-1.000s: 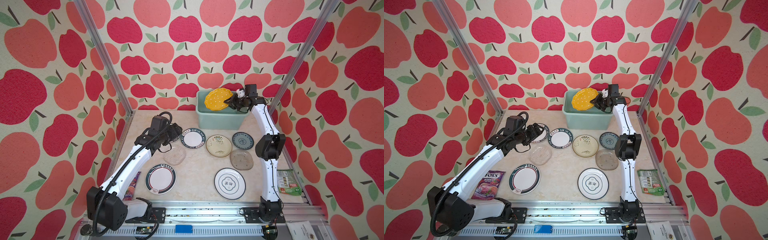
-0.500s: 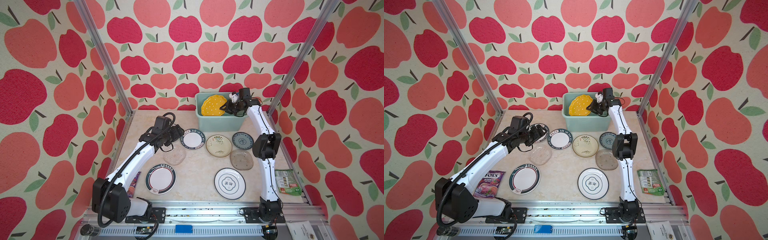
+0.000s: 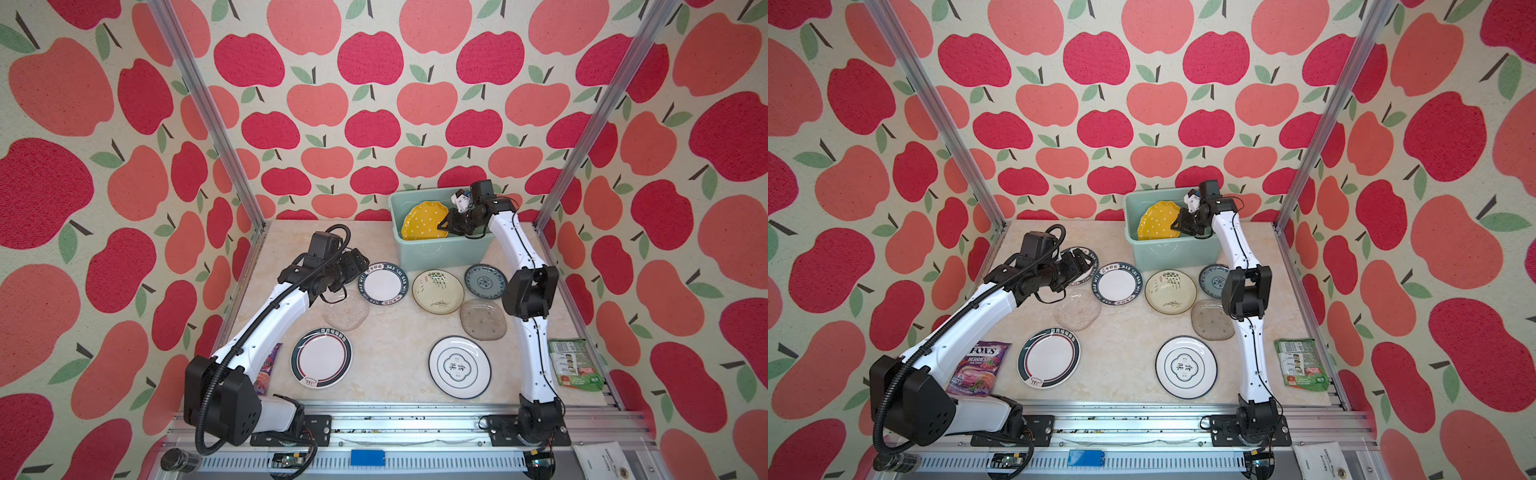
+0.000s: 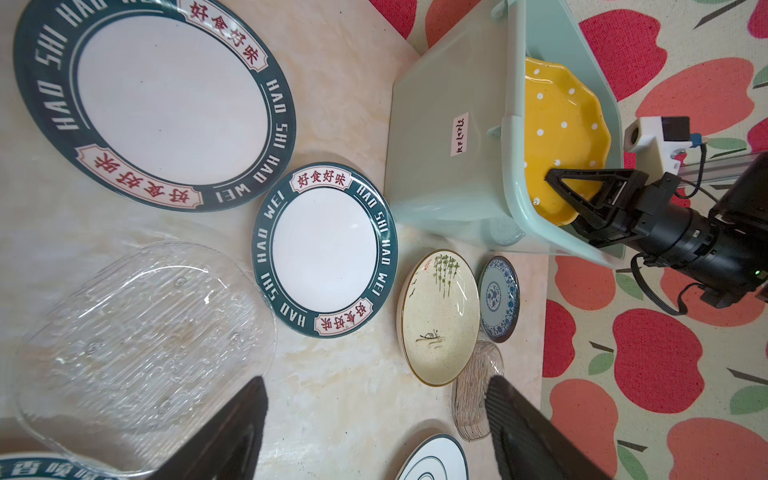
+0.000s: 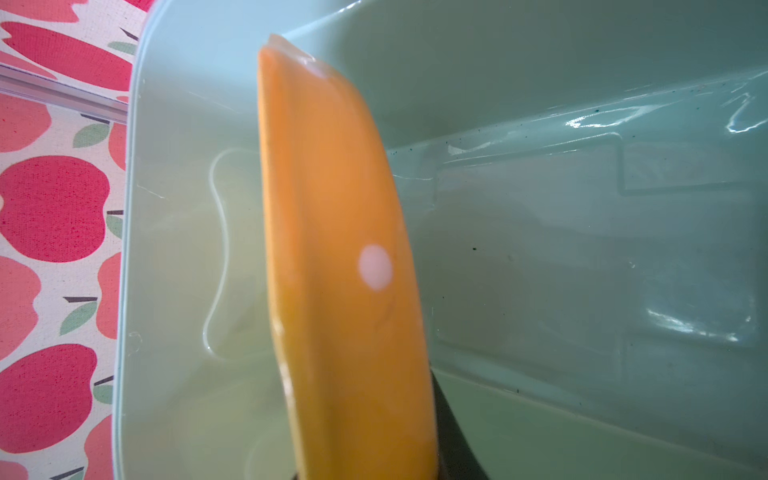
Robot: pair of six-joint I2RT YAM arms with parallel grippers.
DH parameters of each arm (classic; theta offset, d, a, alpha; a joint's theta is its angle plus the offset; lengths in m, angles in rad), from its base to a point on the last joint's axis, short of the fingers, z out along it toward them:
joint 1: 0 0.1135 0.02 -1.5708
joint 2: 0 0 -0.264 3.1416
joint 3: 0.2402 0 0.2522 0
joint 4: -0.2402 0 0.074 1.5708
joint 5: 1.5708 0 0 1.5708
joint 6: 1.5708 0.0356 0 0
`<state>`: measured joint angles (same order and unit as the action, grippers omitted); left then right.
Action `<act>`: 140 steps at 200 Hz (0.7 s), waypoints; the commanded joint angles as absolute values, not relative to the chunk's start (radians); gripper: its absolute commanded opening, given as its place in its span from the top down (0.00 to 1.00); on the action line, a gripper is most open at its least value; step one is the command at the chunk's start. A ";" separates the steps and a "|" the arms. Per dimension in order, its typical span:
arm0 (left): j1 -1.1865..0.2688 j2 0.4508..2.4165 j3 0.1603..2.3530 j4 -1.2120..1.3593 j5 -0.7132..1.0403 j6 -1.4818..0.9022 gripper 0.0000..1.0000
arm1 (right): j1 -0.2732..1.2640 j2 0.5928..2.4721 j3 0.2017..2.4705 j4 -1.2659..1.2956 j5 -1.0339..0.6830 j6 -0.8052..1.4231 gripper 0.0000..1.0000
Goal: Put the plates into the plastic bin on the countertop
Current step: 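Lower the yellow plate into the bin and open the right gripper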
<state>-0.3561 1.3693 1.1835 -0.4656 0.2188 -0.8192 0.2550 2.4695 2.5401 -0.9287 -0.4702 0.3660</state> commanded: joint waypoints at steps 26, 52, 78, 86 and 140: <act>-0.356 1.382 1.200 -0.467 0.225 -0.816 0.15 | 0.267 2.489 2.545 -0.913 -0.507 0.301 1.00; -0.356 1.392 1.196 -0.464 0.229 -0.819 0.15 | 0.267 2.510 2.544 -0.910 -0.492 0.283 0.98; -0.357 1.402 1.199 -0.465 0.233 -0.822 0.16 | 0.268 2.529 2.544 -0.908 -0.482 0.270 0.96; -0.357 1.406 1.198 -0.466 0.236 -0.825 0.16 | 0.268 2.534 2.545 -0.907 -0.475 0.269 0.94; -0.357 1.420 1.193 -0.461 0.239 -0.827 0.16 | 0.270 2.565 2.545 -0.898 -0.449 0.258 0.81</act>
